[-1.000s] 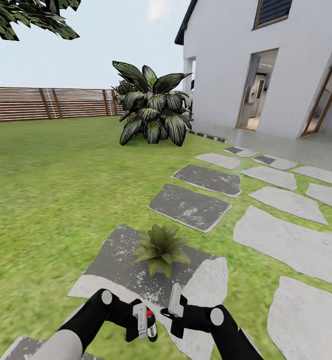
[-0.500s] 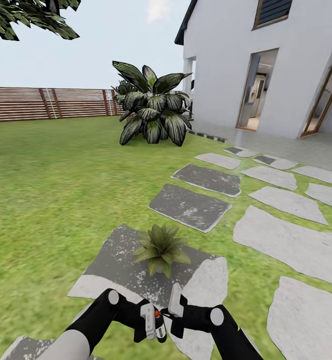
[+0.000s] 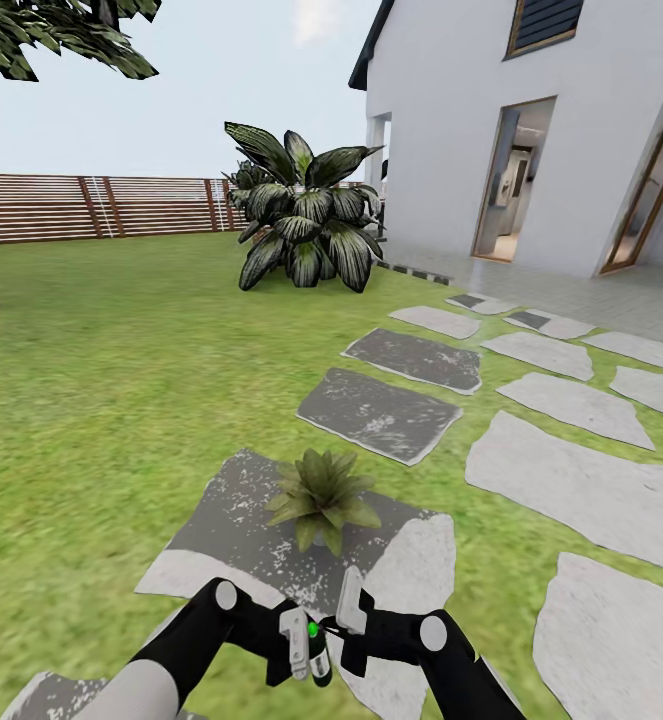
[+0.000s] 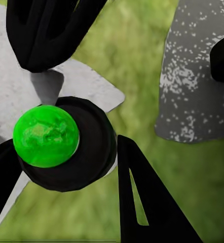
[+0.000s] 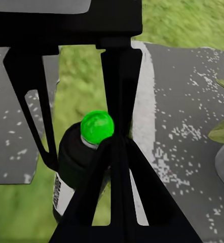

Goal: Pick up the pesticide atomizer in the garden and spray insectifuge to fully cover both potted plants in the garden.

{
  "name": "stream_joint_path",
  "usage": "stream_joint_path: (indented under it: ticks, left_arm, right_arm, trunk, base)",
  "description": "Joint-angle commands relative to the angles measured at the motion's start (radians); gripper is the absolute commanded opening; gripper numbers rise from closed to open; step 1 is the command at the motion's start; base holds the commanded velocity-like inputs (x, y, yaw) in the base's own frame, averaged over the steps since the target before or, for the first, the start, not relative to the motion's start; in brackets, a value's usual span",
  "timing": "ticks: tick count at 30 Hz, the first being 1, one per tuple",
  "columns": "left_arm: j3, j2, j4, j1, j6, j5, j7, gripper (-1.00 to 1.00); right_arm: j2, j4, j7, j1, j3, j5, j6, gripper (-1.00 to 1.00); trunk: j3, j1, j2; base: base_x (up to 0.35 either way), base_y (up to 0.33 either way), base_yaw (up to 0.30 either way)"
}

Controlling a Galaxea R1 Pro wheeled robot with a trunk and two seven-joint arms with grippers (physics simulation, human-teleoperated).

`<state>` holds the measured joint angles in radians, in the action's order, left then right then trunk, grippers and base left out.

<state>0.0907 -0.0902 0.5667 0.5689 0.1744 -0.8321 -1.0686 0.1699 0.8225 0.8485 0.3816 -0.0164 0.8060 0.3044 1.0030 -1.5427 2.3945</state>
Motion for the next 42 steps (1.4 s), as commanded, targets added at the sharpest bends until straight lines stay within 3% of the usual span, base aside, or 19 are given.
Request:
stream_joint_path:
  ticks: [1,4,7,10,15,16,17,20,23,24,25,26,27,28,30,33,36,40,42]
  left_arm:
    - [-0.001,0.002,-0.003,0.000,0.010,-0.009,0.000,-1.00]
    - [0.000,0.015,-0.009,-0.001,0.010,-0.011,0.003,-1.00]
    - [0.000,0.049,-0.011,-0.003,0.010,-0.011,0.004,-1.00]
    - [0.000,0.096,-0.011,-0.008,0.010,-0.012,0.004,-1.00]
    - [-0.007,0.208,-0.006,-0.014,0.012,-0.009,0.006,-1.00]
    - [-0.009,0.226,-0.004,-0.014,0.013,-0.007,0.006,-1.00]
    - [-0.010,0.254,-0.002,-0.015,0.012,-0.003,0.007,-1.00]
    - [-0.025,0.299,-0.001,-0.015,0.012,0.003,0.009,-1.00]
    - [-0.101,0.321,0.000,-0.013,0.010,0.006,0.010,-1.00]
    - [-0.143,0.323,0.000,-0.012,0.009,0.006,0.010,-1.00]
    - [-0.215,0.323,0.000,-0.010,0.009,0.006,0.013,-1.00]
    - [-0.263,0.322,-0.001,-0.009,0.006,0.006,0.020,-1.00]
    - [-0.286,0.321,-0.002,-0.009,0.005,0.005,0.025,-1.00]
    - [-0.344,0.318,-0.006,-0.007,0.000,0.005,0.051,-1.00]
    - [-0.392,0.314,-0.010,-0.005,-0.006,0.006,0.107,-1.00]
    - [-0.420,0.310,-0.012,-0.003,-0.054,0.010,0.201,-1.00]
    - [-0.427,0.303,-0.013,-0.002,-0.167,0.015,0.253,-1.00]
    - [-0.428,0.286,-0.010,0.003,-0.323,0.068,0.270,-1.00]
    - [-0.427,0.284,-0.007,0.015,-0.401,0.101,0.271,-1.00]
  right_arm:
    - [0.000,0.001,0.001,0.000,0.001,0.009,0.005,-1.00]
    - [0.000,0.001,0.000,0.000,0.001,0.009,0.005,-1.00]
    - [0.000,0.001,0.000,0.000,0.001,0.009,0.005,-1.00]
    - [0.000,0.001,0.000,0.000,0.001,0.009,0.006,-1.00]
    - [-0.002,0.001,-0.001,0.000,0.001,0.010,0.006,-1.00]
    - [-0.003,0.002,0.000,0.000,0.001,0.010,0.006,1.00]
    - [-0.004,0.001,0.000,0.000,0.003,0.010,0.007,1.00]
    - [-0.007,0.001,-0.001,0.000,0.006,0.011,0.007,1.00]
    - [-0.010,0.002,-0.004,0.000,0.008,0.014,0.007,1.00]
    - [-0.010,0.002,-0.005,0.000,0.009,0.016,0.007,1.00]
    - [-0.014,0.001,-0.007,0.000,0.010,0.018,0.008,1.00]
    - [-0.022,0.000,-0.009,0.000,0.010,0.019,0.009,1.00]
    - [-0.028,0.000,-0.010,0.000,0.010,0.019,0.009,1.00]
    - [-0.054,-0.002,-0.024,0.000,0.010,0.020,0.010,1.00]
    - [-0.090,-0.005,-0.072,0.000,0.023,0.018,0.009,1.00]
    - [-0.138,-0.031,-0.182,-0.002,0.093,0.017,0.011,1.00]
    - [-0.175,-0.118,-0.277,-0.002,0.198,0.014,0.013,1.00]
    - [-0.182,-0.232,-0.450,-0.003,0.365,0.013,0.013,1.00]
    - [-0.183,-0.299,-0.533,-0.003,0.415,0.013,0.011,1.00]
  trunk:
    - [0.001,0.000,0.000]
    - [0.001,0.000,0.000]
    - [0.001,0.000,0.000]
    - [0.001,0.000,0.000]
    - [0.001,0.000,0.000]
    - [0.001,0.000,0.000]
    - [0.001,0.000,0.000]
    - [0.001,0.000,0.000]
    - [0.001,0.000,0.000]
    - [0.001,0.000,0.000]
    - [0.001,0.000,0.000]
    - [0.001,0.000,0.000]
    - [0.001,0.000,0.000]
    - [0.001,0.000,0.000]
    - [0.001,0.000,0.000]
    - [0.001,0.000,0.000]
    - [0.001,0.000,0.000]
    - [0.001,0.000,0.000]
    - [0.001,0.000,0.000]
  base:
    - [0.000,0.000,0.000]
    - [0.000,0.000,0.000]
    - [0.000,0.000,0.000]
    - [0.000,0.000,0.000]
    - [0.000,0.000,0.000]
    - [0.000,0.000,0.000]
    - [0.000,0.000,0.000]
    - [0.000,0.000,0.000]
    - [0.000,0.000,0.000]
    - [0.000,0.000,0.000]
    - [0.000,0.000,0.000]
    - [0.000,0.000,0.000]
    - [0.000,0.000,0.000]
    - [0.000,0.000,0.000]
    - [0.000,0.000,0.000]
    - [0.000,0.000,0.000]
    - [0.000,0.000,0.000]
    - [0.000,0.000,0.000]
    - [0.000,0.000,0.000]
